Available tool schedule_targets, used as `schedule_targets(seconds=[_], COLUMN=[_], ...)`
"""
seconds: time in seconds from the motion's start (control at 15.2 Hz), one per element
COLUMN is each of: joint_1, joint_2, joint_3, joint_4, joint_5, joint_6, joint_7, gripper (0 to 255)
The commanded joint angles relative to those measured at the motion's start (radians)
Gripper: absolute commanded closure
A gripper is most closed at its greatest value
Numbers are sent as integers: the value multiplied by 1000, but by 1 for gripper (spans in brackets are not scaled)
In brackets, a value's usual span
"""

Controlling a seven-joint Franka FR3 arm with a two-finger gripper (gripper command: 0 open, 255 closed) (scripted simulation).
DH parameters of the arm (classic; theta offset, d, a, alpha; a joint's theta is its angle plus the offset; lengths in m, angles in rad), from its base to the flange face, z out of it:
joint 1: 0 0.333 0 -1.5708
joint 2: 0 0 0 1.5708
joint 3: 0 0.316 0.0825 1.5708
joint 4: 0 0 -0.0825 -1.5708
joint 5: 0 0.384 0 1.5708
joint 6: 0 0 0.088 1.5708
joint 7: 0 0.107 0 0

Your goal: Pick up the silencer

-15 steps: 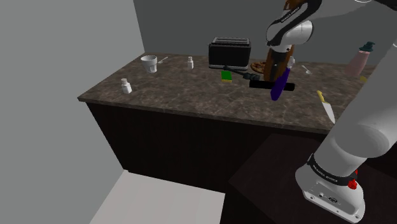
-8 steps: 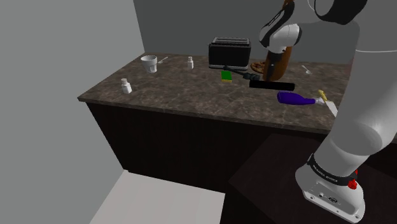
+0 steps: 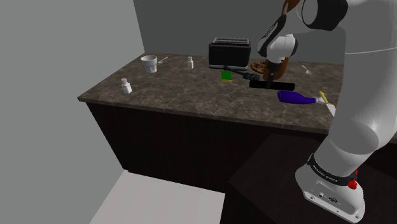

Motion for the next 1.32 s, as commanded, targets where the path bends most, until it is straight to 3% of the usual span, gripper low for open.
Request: schedule_targets(seconds=[0.0, 0.07, 0.66, 1.25], joint_1=[-5, -7, -5, 25], joint_2=[11, 14, 11, -73], joint_3=[4, 5, 4, -36], joint_4=[0, 0, 0, 22], joint_5=[7, 10, 7, -63], joint_6=[6, 9, 6, -84], joint_7=[-5, -8, -5, 42], gripper=[0, 255, 255, 255])
